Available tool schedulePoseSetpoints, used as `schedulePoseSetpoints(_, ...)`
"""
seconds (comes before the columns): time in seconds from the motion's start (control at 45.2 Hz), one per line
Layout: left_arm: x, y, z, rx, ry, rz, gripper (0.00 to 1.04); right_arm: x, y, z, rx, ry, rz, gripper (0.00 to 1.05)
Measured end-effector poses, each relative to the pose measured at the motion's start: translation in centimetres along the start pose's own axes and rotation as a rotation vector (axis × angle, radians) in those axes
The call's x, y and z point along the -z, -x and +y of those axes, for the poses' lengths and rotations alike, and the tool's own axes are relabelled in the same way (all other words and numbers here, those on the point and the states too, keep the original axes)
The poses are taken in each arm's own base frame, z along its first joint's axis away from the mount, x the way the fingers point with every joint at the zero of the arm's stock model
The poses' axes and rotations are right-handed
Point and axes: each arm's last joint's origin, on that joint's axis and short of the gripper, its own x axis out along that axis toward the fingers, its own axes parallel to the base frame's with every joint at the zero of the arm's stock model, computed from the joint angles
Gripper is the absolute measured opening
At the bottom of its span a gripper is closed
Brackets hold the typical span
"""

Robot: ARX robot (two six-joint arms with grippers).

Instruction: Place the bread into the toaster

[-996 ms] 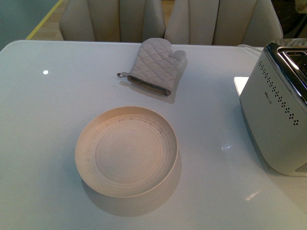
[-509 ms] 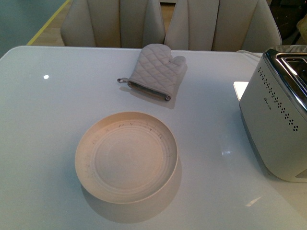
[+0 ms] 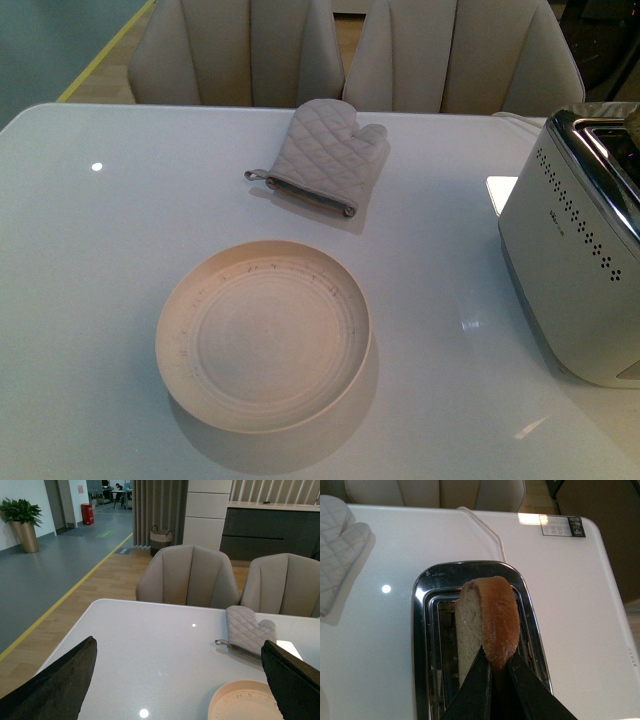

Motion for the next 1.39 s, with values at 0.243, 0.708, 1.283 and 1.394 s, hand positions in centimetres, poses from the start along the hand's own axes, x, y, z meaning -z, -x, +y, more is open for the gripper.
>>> schedulePoseSetpoints(0.243,0.0,0.0,0.0,0.0,0.0,0.0,0.98,0.8,-1.0,0.3,0.004,0.012,0.025,0.03)
schedulePoseSetpoints(0.708,0.0,0.0,0.0,0.0,0.0,0.0,0.98,4.7,-3.2,1.4,-0.027,0.03,0.123,0.28)
schedulePoseSetpoints(1.283,0.0,0.0,0.0,0.0,0.0,0.0,0.98,4.5,9.9,-2.5,-0.035,-0.13,-0.422,0.9)
schedulePoseSetpoints(1.394,0.0,0.0,0.0,0.0,0.0,0.0,0.98,6.7,10.2,-2.1,-0.177,-0.118,-0.603,0.67)
